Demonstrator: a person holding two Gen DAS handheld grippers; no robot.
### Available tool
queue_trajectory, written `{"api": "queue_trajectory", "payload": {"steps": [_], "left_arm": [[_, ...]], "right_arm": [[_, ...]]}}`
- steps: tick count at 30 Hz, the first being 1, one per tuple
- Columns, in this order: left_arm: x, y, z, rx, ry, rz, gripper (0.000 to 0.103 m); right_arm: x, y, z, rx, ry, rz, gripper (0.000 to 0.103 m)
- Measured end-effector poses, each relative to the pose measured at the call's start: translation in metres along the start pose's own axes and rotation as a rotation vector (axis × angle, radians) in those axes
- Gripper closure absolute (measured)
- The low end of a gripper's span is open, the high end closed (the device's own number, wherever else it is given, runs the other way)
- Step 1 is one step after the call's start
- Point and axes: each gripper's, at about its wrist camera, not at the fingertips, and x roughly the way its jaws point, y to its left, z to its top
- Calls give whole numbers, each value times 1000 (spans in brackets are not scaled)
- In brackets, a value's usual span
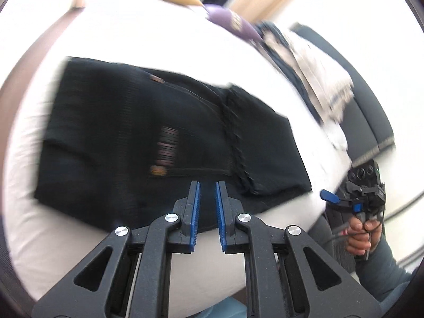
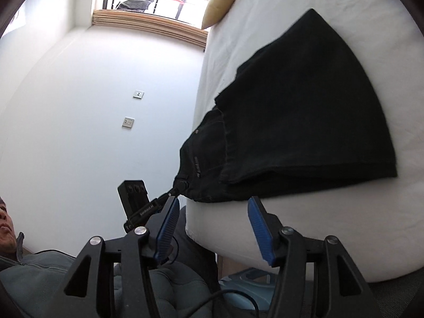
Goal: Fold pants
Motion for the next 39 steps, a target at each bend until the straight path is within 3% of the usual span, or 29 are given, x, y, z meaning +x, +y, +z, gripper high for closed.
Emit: {"api": "queue_trajectory", "payload": {"steps": [2, 3, 4, 5, 6, 13, 18, 24, 29, 32, 34, 37, 39], "left_arm": [[-24, 24, -1, -81, -77, 41, 82], [-35, 37, -1, -135, -108, 53, 55], [-45, 49, -4, -198, -145, 59, 18], [-55, 59, -9, -261, -197, 56, 8], [-64, 71, -12, -316, -249, 54, 6], [-58, 104, -16, -462, -229, -5, 6], [-30, 117, -18, -532, -182, -65, 6], [-14, 139, -20, -624, -233, -104, 8], [-11, 138, -18, -635, -244, -83, 10], [-13, 142, -20, -662, -242, -87, 31], [-10, 150, -23, -710, -229, -89, 55], [-8, 159, -27, -758, -223, -106, 70], [-7, 162, -29, -780, -225, -139, 71]], "right_arm": [[17, 9, 14, -9, -12, 15, 45], [26, 11, 20, -7, -11, 24, 45], [35, 14, 26, -6, -10, 32, 45], [44, 18, 31, -8, -7, 35, 45], [51, 21, 35, -12, -1, 36, 45], [80, 31, 34, -21, 43, 49, 45], [68, 20, 22, 6, 35, 61, 45], [69, 18, 21, 14, 31, 89, 45], [73, 18, 22, 13, 36, 93, 45], [72, 17, 23, 13, 36, 88, 45], [73, 17, 24, 13, 34, 90, 45], [72, 15, 26, 15, 33, 87, 45], [73, 15, 26, 15, 34, 84, 45]]}}
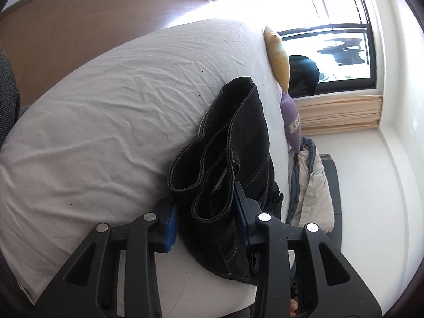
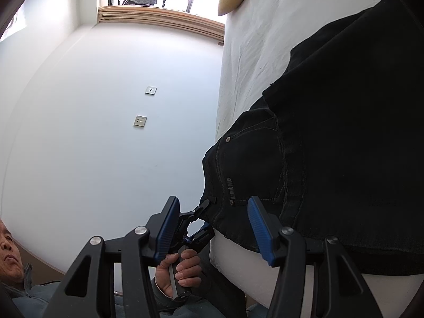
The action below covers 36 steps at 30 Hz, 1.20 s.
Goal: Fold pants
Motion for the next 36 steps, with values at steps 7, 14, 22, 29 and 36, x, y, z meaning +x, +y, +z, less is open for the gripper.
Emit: {"api": "queue_trajectory", "payload": {"steps": [7, 14, 22, 29, 36], "left_arm": [[-2, -7, 4, 33, 14, -40, 90], [-8, -38, 5, 132, 8, -28, 91], [-13, -108, -7, 326, -7, -8, 91], [8, -199, -45, 582, 32, -6, 91], [82, -278, -148, 926, 192, 6, 91]], "right_arm": [[6, -3, 2, 9, 6, -11, 45], [22, -15, 24, 20, 25, -64, 45], [41, -59, 36, 82, 77, -199, 58], [-5, -27, 44, 53, -10, -195, 29], [-58, 7, 66, -5, -59, -119, 20]]}}
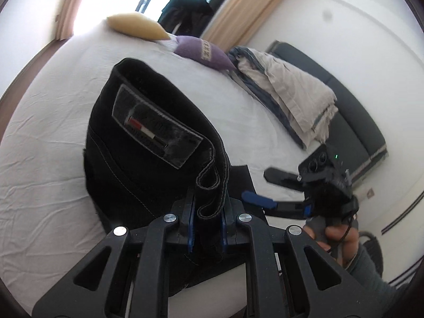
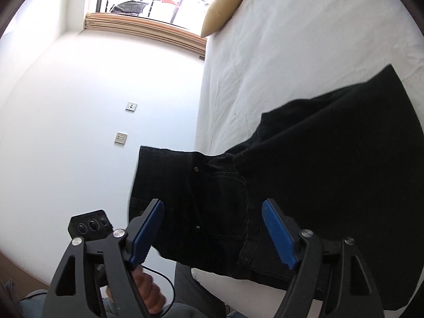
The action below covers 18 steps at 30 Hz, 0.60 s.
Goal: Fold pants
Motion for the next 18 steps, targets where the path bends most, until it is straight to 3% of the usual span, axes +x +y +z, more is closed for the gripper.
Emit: {"api": "queue_trajectory", "payload": {"steps": [2, 5, 13, 14, 17, 18], "left_arm": [[34, -25, -14, 81, 67, 4, 91], [64, -46, -38, 120, 143, 10, 91], [76, -94, -70, 339, 161, 46, 91], [78, -100, -74, 358, 164, 51, 91], [80, -106, -79, 378, 175, 68, 91], [84, -109, -78, 374, 178, 68, 91]], "right_arm": [[-14, 0, 10, -15, -3, 15, 16], [-23, -1, 17, -22, 3, -26, 15], [5, -12, 16, -29, 84, -100, 16], [8, -12, 17, -41, 91, -113, 19], [13, -7, 17, -111, 116, -191, 43], [12, -8, 16, -121, 121, -217, 57]]}}
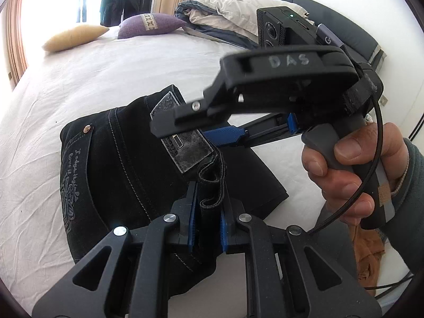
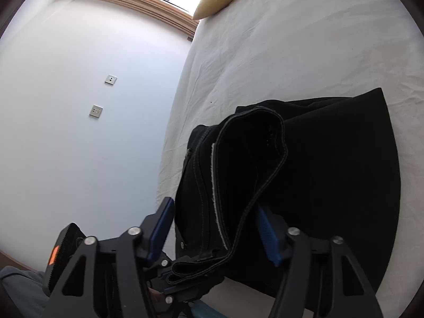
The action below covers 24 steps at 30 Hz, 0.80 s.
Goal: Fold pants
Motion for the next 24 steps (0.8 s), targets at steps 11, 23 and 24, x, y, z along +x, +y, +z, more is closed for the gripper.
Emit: {"api": "queue_trajectory", "payload": {"steps": [11, 23, 24], "left_arm": [[24, -37, 11, 78, 8, -31, 91], [81, -83, 38, 134, 36, -70, 91], [88, -85, 35, 134, 47, -70, 91]], "right_arm": [[-26, -33, 0, 33, -52, -66, 90], [-63, -75, -1, 89, -131, -90, 91], [-62, -81, 0, 97, -125, -91, 91]]}}
